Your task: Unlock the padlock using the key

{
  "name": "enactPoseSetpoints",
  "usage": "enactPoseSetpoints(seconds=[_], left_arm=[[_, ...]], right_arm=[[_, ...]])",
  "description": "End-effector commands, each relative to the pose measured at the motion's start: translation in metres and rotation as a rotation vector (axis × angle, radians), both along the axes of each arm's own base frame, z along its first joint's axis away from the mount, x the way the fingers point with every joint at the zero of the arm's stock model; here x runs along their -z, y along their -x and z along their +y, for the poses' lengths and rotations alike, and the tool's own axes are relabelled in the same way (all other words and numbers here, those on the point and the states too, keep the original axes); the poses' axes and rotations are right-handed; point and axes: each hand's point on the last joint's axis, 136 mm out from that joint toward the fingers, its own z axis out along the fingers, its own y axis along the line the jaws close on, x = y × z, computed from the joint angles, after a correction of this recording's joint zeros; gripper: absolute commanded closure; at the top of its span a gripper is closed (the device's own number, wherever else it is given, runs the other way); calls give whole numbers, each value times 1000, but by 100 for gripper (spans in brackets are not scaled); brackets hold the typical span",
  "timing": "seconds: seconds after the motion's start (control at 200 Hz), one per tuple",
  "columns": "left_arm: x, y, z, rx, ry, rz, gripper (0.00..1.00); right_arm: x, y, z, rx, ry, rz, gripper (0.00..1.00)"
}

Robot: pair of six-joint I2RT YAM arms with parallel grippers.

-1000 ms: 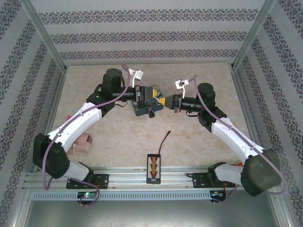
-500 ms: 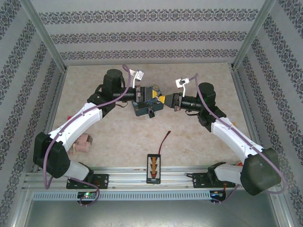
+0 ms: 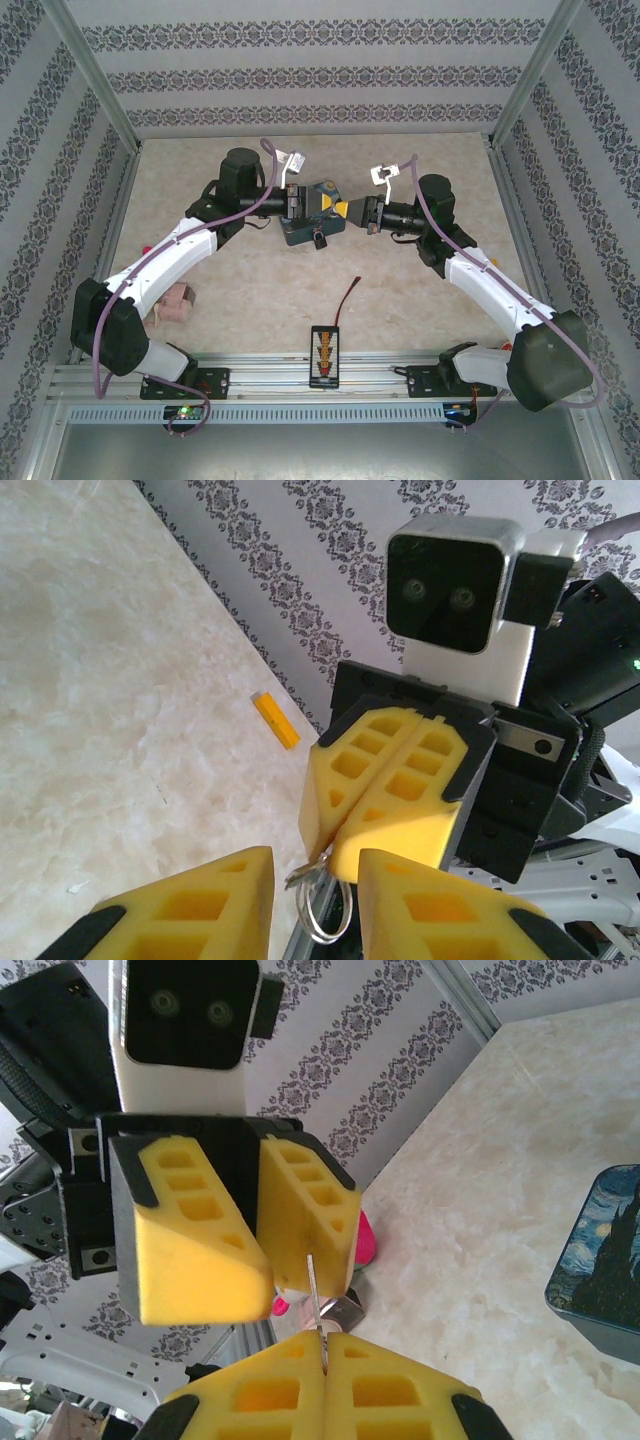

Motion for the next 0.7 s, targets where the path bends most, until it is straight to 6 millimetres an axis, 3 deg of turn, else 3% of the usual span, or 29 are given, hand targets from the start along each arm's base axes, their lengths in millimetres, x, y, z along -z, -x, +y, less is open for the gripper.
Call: enactPoseSetpoints(seconds=[0.0, 0.125, 0.285, 0.495, 0.575, 0.635, 0.695], left_arm=[[-2, 1, -1, 20, 12, -19, 72], [-4, 1, -1, 22, 17, -28, 81], [-10, 0, -2, 17, 30, -48, 83], [-13, 2, -2, 26, 34, -60, 100], [-15, 3, -1, 30, 27, -75, 100], [-18, 5, 0, 32, 23, -95, 100], [-21, 7, 1, 32, 20, -120, 100]], right_arm=[[-14, 0, 4, -10, -23, -43, 100], [-15, 1, 6, -19, -24, -44, 100], [-10, 2, 8, -29, -20, -32, 100], [-11, 3, 7, -27, -19, -34, 100], [-9, 1, 6, -19, -13, -26, 100], [-7, 1, 4, -14, -11, -17, 86], [-7, 1, 3, -11, -11, -18, 81]])
